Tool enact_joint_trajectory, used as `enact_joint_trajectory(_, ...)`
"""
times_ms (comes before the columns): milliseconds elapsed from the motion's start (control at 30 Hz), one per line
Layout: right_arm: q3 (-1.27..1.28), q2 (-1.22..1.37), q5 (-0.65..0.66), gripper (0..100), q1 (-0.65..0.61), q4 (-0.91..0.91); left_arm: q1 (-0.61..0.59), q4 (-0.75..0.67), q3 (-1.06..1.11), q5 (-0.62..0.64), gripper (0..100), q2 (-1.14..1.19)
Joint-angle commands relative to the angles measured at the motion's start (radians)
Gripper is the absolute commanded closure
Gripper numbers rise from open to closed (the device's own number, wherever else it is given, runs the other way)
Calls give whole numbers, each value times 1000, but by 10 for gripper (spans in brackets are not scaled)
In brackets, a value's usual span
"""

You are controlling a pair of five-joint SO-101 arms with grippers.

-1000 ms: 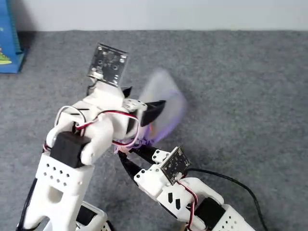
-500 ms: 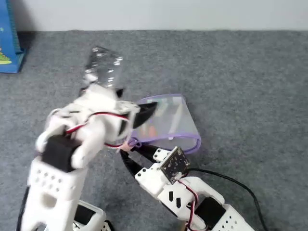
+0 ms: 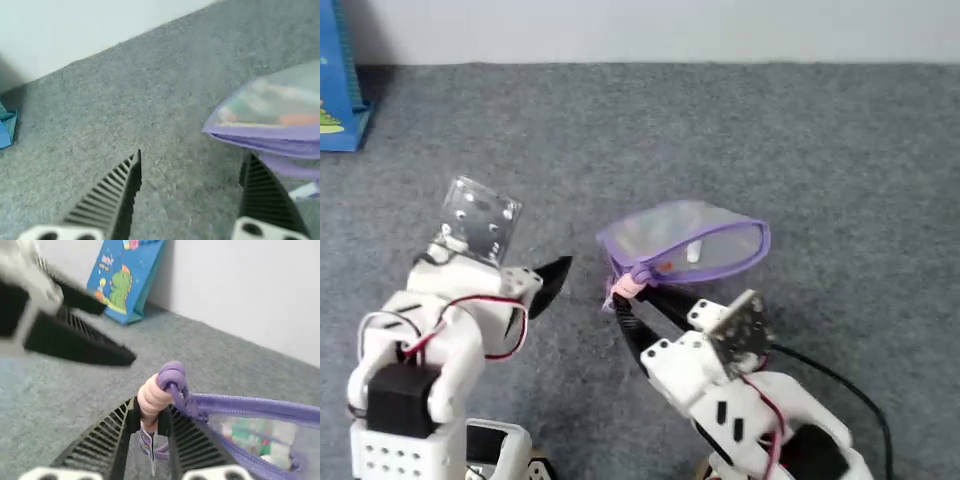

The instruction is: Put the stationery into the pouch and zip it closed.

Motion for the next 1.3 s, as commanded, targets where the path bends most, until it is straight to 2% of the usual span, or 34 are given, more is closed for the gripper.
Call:
enact_joint_trajectory(0,-153,-7,-6,991,-1,18,-2,-37,51,-18,692,-104)
enact_joint_trajectory(167,-169,-7,54,991,-1,18,84,-11,150,-52,692,-285)
enact_joint_trajectory(433,-190,-10,64,991,-4,33,224,61,294,-46,692,-535)
enact_joint_trajectory(700,-285,-15,54,991,-4,21,253,12,452,3,692,-674)
enact_joint_trajectory(867,-284,-10,-31,991,-4,-24,253,14,456,58,692,-683)
enact_joint_trajectory(1100,-206,-8,-164,991,-4,-170,245,38,444,64,693,-683)
enact_joint_trajectory(1267,-34,-16,-167,991,1,-390,245,61,381,66,694,-683)
